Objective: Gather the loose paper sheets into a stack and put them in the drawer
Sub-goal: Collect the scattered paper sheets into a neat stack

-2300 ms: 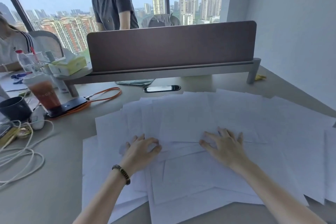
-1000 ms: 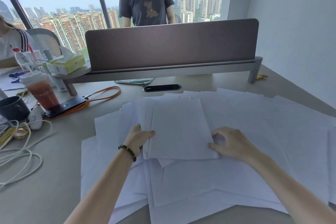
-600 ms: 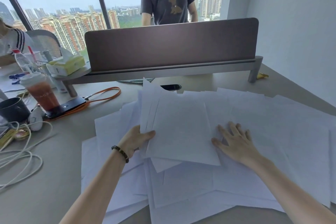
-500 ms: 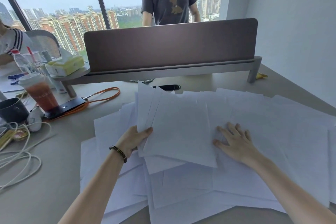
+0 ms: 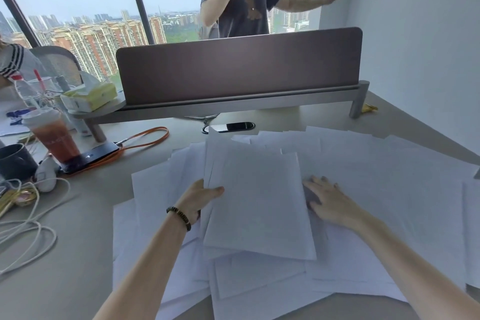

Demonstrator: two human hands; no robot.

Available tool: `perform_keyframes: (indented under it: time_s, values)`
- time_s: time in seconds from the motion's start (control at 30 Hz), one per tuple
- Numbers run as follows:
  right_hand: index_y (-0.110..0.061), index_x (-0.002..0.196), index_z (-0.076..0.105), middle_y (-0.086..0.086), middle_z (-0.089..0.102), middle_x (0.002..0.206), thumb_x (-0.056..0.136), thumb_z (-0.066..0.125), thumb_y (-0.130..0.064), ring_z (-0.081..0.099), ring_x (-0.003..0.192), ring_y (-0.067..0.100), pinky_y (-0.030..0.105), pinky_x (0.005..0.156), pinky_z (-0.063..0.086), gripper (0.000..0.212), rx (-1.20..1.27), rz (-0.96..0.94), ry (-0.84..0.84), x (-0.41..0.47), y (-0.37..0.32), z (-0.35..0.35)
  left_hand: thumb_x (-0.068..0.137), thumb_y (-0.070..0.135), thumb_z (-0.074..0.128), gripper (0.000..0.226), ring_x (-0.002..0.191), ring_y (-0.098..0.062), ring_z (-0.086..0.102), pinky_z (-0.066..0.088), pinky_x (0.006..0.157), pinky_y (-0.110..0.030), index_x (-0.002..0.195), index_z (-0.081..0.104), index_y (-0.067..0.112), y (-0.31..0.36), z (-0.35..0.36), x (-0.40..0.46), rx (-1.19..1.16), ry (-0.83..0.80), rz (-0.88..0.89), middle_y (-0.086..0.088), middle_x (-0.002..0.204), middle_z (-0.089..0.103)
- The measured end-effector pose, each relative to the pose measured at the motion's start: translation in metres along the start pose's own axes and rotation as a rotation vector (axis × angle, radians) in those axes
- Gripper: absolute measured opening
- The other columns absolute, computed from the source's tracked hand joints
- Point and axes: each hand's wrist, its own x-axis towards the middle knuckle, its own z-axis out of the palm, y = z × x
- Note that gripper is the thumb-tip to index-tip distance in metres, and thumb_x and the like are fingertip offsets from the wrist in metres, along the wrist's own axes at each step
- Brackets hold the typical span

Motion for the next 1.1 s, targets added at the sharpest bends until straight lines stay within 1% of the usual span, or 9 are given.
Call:
perform_keyframes:
  time_s: [0.07, 0.17, 0.27, 0.43, 0.67, 0.77, 0.87, 1.03, 1.1]
  values:
    - [-0.034, 0.157, 0.021, 0.005, 0.013, 0.168, 0.097, 0.050, -0.023, 0.014, 0.154, 0.023, 0.039, 0.123, 0.018, 0.067, 0.107, 0.019, 0.097, -0.002, -0.002, 0.007, 0.088, 0.018, 0.072, 0.035, 0.103, -0.028, 0.071, 0.055, 0.095, -0.046, 0.119, 0.065, 0.004, 0.003, 0.012, -0.005, 0.016, -0.014, -0.002, -0.010, 0.112, 0.075]
    - [-0.031, 0.150, 0.036, 0.011, 0.028, 0.161, 0.088, 0.061, -0.026, 0.032, 0.147, 0.027, 0.040, 0.114, 0.034, 0.066, 0.231, 0.054, 0.255, -0.004, -0.006, 0.010, 0.084, 0.034, 0.070, 0.039, 0.100, -0.031, 0.071, 0.054, 0.096, -0.045, 0.111, 0.070, 0.005, 0.005, 0.023, -0.003, 0.121, 0.018, 0.058, -0.012, 0.108, 0.075]
    - [-0.018, 0.140, 0.044, 0.017, 0.040, 0.148, 0.096, 0.052, -0.033, 0.046, 0.133, 0.036, 0.041, 0.103, 0.041, 0.047, 0.197, 0.169, 0.402, -0.004, -0.009, 0.009, 0.088, 0.036, 0.063, 0.030, 0.069, -0.023, 0.056, 0.045, 0.066, -0.033, 0.086, 0.062, 0.005, 0.008, 0.025, 0.000, 0.336, 0.142, 0.160, -0.009, 0.079, 0.061]
    - [-0.015, 0.145, 0.035, 0.023, 0.046, 0.143, 0.100, 0.023, -0.057, 0.036, 0.139, 0.037, 0.047, 0.111, 0.034, 0.063, 0.051, 0.332, 0.232, 0.000, -0.006, 0.012, 0.090, 0.027, 0.058, 0.041, 0.064, -0.020, 0.027, 0.018, 0.052, -0.032, 0.069, 0.025, 0.016, 0.003, 0.019, 0.006, 0.781, 0.302, 0.209, 0.000, 0.066, 0.028]
    - [-0.018, 0.152, 0.030, 0.020, 0.023, 0.160, 0.098, 0.037, -0.057, 0.029, 0.146, 0.035, 0.044, 0.114, 0.030, 0.067, 0.212, 0.232, 0.232, -0.001, -0.025, 0.006, 0.073, 0.021, 0.059, 0.019, 0.070, -0.019, 0.039, 0.030, 0.061, -0.030, 0.085, 0.045, 0.015, 0.008, 0.025, 0.005, 0.371, 0.168, 0.113, -0.008, 0.081, 0.047]
    - [-0.015, 0.146, 0.035, 0.027, 0.026, 0.157, 0.098, 0.033, -0.061, 0.025, 0.145, 0.041, 0.047, 0.115, 0.027, 0.067, -0.031, 0.318, 0.292, -0.002, -0.019, 0.006, 0.083, 0.042, 0.054, 0.034, 0.100, -0.027, 0.048, 0.042, 0.082, -0.037, 0.097, 0.048, 0.012, 0.006, 0.024, 0.002, 0.735, 0.251, 0.067, -0.011, 0.105, 0.055]
    - [-0.016, 0.152, 0.028, 0.030, 0.026, 0.156, 0.096, 0.026, -0.066, 0.023, 0.146, 0.043, 0.050, 0.117, 0.023, 0.075, -0.089, 0.363, 0.214, -0.003, -0.017, 0.011, 0.091, 0.063, 0.038, 0.055, 0.132, -0.033, 0.036, 0.033, 0.106, -0.050, 0.115, 0.047, 0.015, 0.005, 0.026, -0.005, 1.117, 0.228, -0.021, -0.012, 0.132, 0.049]
    - [-0.018, 0.152, 0.029, 0.017, 0.046, 0.146, 0.096, 0.036, -0.064, 0.040, 0.136, 0.036, 0.045, 0.108, 0.032, 0.073, -0.073, 0.313, 0.298, -0.005, -0.023, 0.014, 0.095, 0.057, 0.039, 0.050, 0.118, -0.032, 0.046, 0.038, 0.096, -0.045, 0.113, 0.046, 0.011, 0.005, 0.045, -0.017, 1.095, 0.221, 0.115, -0.009, 0.113, 0.058]
    - [-0.021, 0.149, 0.034, 0.012, 0.054, 0.138, 0.093, 0.045, -0.061, 0.047, 0.128, 0.035, 0.043, 0.101, 0.036, 0.070, -0.078, 0.305, 0.349, -0.007, -0.025, 0.011, 0.096, 0.051, 0.042, 0.038, 0.109, -0.031, 0.050, 0.041, 0.092, -0.043, 0.091, 0.043, 0.013, 0.009, 0.048, -0.023, 1.046, 0.235, 0.169, -0.004, 0.092, 0.053]
